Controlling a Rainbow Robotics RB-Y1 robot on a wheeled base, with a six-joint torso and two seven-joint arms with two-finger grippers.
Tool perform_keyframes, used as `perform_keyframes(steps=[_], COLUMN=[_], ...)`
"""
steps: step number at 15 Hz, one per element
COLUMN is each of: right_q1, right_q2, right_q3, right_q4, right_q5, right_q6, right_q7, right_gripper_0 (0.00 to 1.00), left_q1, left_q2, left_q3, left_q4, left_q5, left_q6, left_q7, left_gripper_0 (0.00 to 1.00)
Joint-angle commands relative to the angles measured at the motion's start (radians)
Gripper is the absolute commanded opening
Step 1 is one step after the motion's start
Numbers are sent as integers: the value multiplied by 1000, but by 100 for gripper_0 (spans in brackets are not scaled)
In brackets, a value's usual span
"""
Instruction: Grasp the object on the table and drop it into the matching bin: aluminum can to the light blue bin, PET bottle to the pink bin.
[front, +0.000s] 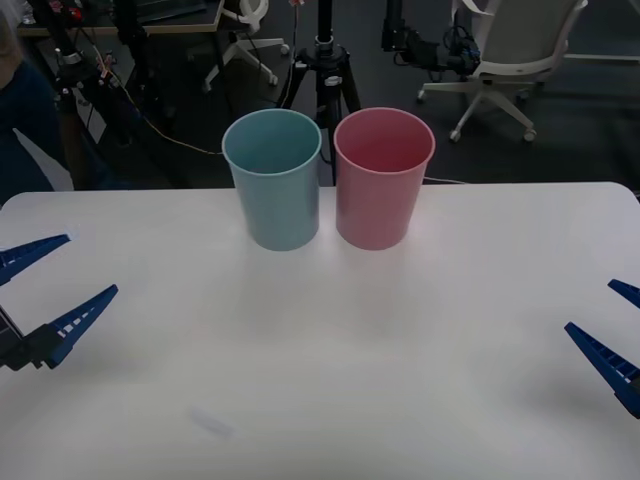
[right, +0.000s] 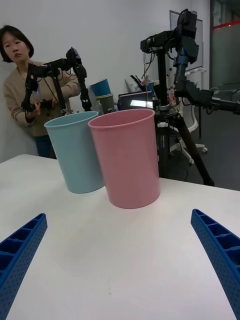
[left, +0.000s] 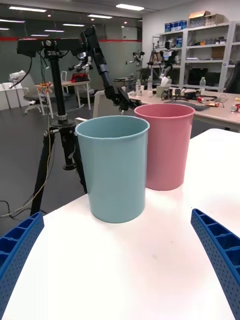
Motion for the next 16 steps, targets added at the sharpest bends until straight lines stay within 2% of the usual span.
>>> perform_keyframes(steps=[1,3,5,11,16], right_q1=[0,0,0,0,0], right_q2=[0,0,0,0,0], right_q3=[0,0,0,0,0], right_q4=[0,0,0,0,0], right_q5=[0,0,0,0,0], right_q6=[0,0,0,0,0], right_q7=[0,0,0,0,0], right_gripper_0=[100,100,100,100,100], left_q1=[38,42,59,114,119], left_q2=[-30,-68,-73,-74,-74], left_q3=[15,73,90,102,102], left_q4=[1,1,1,41,41], left_q5=[15,-29,-36,15,21], left_q6=[-45,-125,-162,-162,-160], left_q7=[-15,-17,-17,-37,-52], left_gripper_0=[100,100,100,100,100])
